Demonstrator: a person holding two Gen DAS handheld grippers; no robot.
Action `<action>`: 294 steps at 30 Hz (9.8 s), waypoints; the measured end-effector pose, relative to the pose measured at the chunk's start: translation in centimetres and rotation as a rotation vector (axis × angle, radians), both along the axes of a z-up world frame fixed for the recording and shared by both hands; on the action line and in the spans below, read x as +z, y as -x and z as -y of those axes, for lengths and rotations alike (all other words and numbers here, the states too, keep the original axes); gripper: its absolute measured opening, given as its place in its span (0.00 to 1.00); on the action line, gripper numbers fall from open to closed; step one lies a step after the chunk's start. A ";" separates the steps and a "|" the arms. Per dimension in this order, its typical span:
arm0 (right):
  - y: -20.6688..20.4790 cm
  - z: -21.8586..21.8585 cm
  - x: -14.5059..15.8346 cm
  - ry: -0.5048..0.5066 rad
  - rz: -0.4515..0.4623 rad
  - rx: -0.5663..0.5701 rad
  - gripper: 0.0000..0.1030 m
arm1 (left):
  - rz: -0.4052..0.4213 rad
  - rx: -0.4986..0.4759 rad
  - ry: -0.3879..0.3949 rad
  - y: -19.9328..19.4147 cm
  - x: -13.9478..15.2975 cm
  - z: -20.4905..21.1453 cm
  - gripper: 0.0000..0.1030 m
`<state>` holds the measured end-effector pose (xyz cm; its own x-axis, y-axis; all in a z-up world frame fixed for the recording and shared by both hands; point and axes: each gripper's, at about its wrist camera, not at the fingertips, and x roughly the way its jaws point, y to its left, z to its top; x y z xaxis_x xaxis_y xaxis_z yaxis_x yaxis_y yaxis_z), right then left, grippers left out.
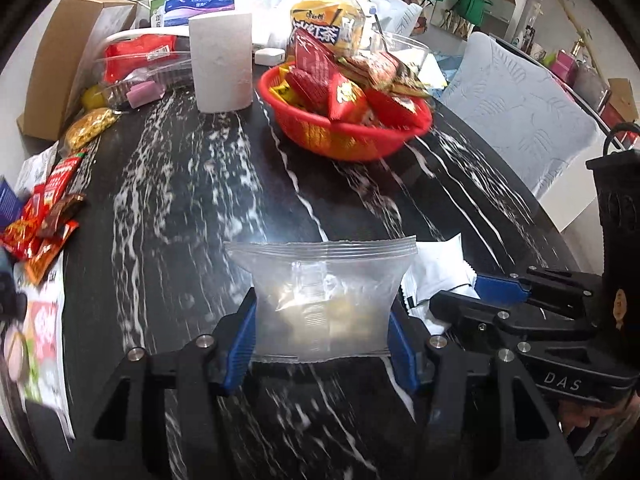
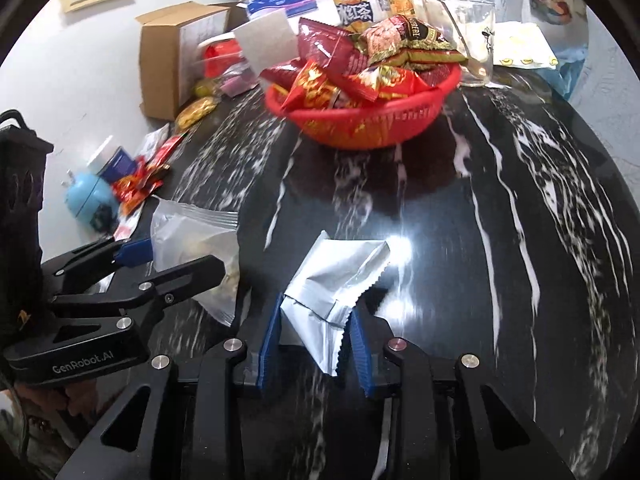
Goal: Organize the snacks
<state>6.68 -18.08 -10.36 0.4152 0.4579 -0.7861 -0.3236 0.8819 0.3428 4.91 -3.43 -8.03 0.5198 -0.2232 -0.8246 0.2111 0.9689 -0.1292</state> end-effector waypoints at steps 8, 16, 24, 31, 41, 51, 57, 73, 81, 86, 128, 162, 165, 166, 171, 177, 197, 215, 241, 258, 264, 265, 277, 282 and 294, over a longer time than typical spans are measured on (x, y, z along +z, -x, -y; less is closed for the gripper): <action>3.1 1.3 0.0 0.035 -0.022 0.040 0.31 | -0.038 -0.039 0.008 2.6 -0.2 1.4 0.56; 4.1 1.8 0.0 0.043 -0.003 0.069 0.34 | -0.076 -0.036 -0.054 2.6 -1.5 2.1 0.56; 3.5 0.8 -0.3 0.104 0.010 0.071 0.64 | -0.081 -0.034 -0.072 2.0 -2.4 2.2 0.63; 3.4 -0.3 -0.6 0.249 0.047 0.049 0.68 | -0.057 -0.021 -0.118 1.8 -2.6 2.1 0.64; 3.7 -0.7 -0.5 0.227 0.084 0.046 0.37 | -0.026 -0.039 -0.071 2.4 -2.4 1.4 0.58; 4.6 -0.9 -0.3 0.150 0.065 0.051 0.33 | 0.011 -0.043 -0.050 3.1 -0.8 1.1 0.57; 5.8 -0.7 0.4 0.112 0.059 0.066 0.33 | 0.055 -0.060 -0.044 4.0 0.8 1.1 0.57; 4.8 -0.6 6.0 0.060 0.195 0.067 0.33 | 0.231 -0.078 0.004 2.4 7.7 0.6 0.57; 2.0 -0.7 9.6 0.056 0.294 0.094 0.33 | 0.294 -0.103 0.031 -0.9 11.1 1.2 0.57; -0.5 -0.4 10.9 0.091 0.330 0.093 0.33 | 0.338 -0.105 0.018 -3.0 12.6 1.9 0.57; -14.2 -0.7 7.7 0.218 0.354 0.045 0.63 | 0.273 0.033 -0.029 -14.6 7.8 0.9 0.57; -14.7 2.2 6.1 0.152 0.256 -0.012 0.64 | 0.163 -0.085 -0.033 -19.2 4.9 4.6 0.58; -14.6 2.1 6.2 0.148 0.258 -0.004 0.64 | 0.180 -0.094 -0.070 -18.7 5.2 5.0 0.59; -14.6 2.0 6.2 0.147 0.260 0.000 0.64 | 0.184 -0.097 -0.078 -18.7 5.2 5.1 0.59; -14.4 1.8 6.4 0.153 0.265 0.007 0.64 | 0.204 -0.099 -0.056 -19.0 5.9 4.7 0.59; -14.6 2.2 6.5 0.127 0.250 -0.002 0.64 | 0.188 -0.162 -0.049 -19.7 6.4 5.6 0.59; -13.9 2.5 7.5 0.119 0.266 -0.020 0.64 | 0.229 -0.075 -0.059 -17.8 7.5 4.4 1.00; -8.9 2.1 12.1 0.139 0.367 -0.062 0.64 | 0.385 -0.015 -0.049 -10.7 13.1 2.7 1.00; 2.8 1.8 19.3 0.158 0.537 -0.169 0.67 | 0.527 0.103 -0.087 2.2 18.7 0.2 1.00; 5.9 2.1 15.4 0.188 0.467 -0.209 0.68 | 0.458 0.107 -0.088 4.6 14.5 0.3 1.00; 5.7 2.5 13.5 0.192 0.408 -0.207 0.68 | 0.422 0.102 -0.096 4.3 13.2 0.6 1.00; 5.6 2.6 13.3 0.193 0.401 -0.210 0.68 | 0.418 0.102 -0.097 4.3 13.0 0.6 1.00; 5.0 2.9 12.2 0.198 0.367 -0.199 0.68 | 0.376 0.103 -0.084 3.9 12.0 0.8 1.00; 4.8 3.0 11.9 0.200 0.357 -0.202 0.68 | 0.365 0.099 -0.083 3.8 11.8 0.9 1.00; 4.8 3.1 11.8 0.208 0.352 -0.198 0.68 | 0.360 0.090 -0.074 4.1 11.8 1.4 1.00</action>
